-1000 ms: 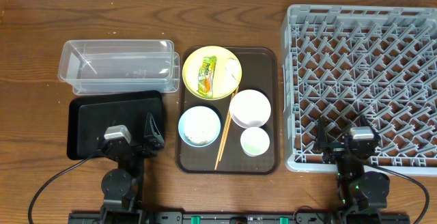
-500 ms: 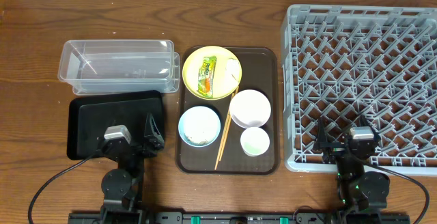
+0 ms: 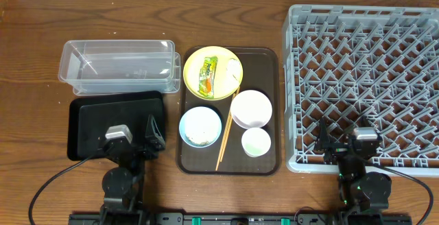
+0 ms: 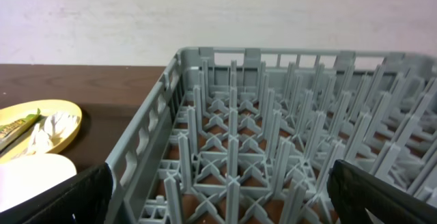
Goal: Sort waste into correct bins and load items into the dishwasher rack
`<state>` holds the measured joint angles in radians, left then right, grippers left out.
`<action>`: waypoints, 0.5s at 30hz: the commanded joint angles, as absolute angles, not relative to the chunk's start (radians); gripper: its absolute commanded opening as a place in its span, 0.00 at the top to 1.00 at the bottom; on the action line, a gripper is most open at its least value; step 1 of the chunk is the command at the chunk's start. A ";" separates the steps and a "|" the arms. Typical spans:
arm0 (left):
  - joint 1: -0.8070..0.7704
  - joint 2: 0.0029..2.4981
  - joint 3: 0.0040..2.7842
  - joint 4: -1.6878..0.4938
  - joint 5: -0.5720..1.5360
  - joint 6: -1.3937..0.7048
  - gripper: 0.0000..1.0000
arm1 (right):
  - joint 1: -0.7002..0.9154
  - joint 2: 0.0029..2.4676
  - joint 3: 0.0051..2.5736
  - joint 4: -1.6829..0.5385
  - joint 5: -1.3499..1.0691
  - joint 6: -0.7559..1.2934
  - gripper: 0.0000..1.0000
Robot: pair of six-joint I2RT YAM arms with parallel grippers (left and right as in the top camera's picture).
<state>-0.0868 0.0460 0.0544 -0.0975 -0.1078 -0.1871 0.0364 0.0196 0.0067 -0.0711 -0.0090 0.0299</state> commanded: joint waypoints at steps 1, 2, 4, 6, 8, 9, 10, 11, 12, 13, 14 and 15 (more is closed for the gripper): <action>-0.083 0.097 0.093 -0.166 -0.110 -0.200 0.05 | 0.046 0.045 0.031 -0.082 -0.002 0.090 0.01; -0.083 0.118 0.114 -0.182 -0.103 -0.200 0.05 | 0.046 0.057 0.043 -0.085 0.000 0.091 0.01; -0.083 0.169 0.163 -0.212 -0.089 -0.200 0.05 | 0.046 0.093 0.076 -0.096 0.014 0.094 0.01; -0.083 0.242 0.224 -0.250 -0.087 -0.200 0.05 | 0.046 0.149 0.120 -0.121 0.036 0.093 0.01; -0.083 0.310 0.276 -0.282 -0.087 -0.199 0.05 | 0.046 0.206 0.159 -0.138 0.038 0.093 0.01; -0.083 0.352 0.308 -0.300 -0.086 -0.199 0.05 | 0.046 0.237 0.180 -0.146 0.037 0.093 0.01; -0.083 0.389 0.336 -0.316 -0.083 -0.199 0.05 | 0.046 0.276 0.208 -0.155 0.038 0.093 0.01; -0.083 0.434 0.371 -0.335 -0.069 -0.199 0.05 | 0.046 0.311 0.233 -0.162 0.038 0.093 0.01; -0.083 0.474 0.402 -0.348 -0.052 -0.199 0.05 | 0.046 0.353 0.263 -0.172 0.037 0.093 0.01; -0.083 0.521 0.440 -0.368 -0.030 -0.199 0.05 | 0.046 0.391 0.291 -0.183 0.037 0.093 0.01; -0.083 0.562 0.474 -0.389 -0.015 -0.199 0.05 | 0.046 0.435 0.325 -0.200 0.037 0.093 0.01; -0.083 0.603 0.509 -0.413 -0.002 -0.199 0.05 | 0.046 0.473 0.356 -0.216 0.037 0.093 0.01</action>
<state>-0.0868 0.5091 0.4168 -0.3813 -0.0601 -0.1875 0.0368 0.3889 0.2733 -0.1928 0.0235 0.0765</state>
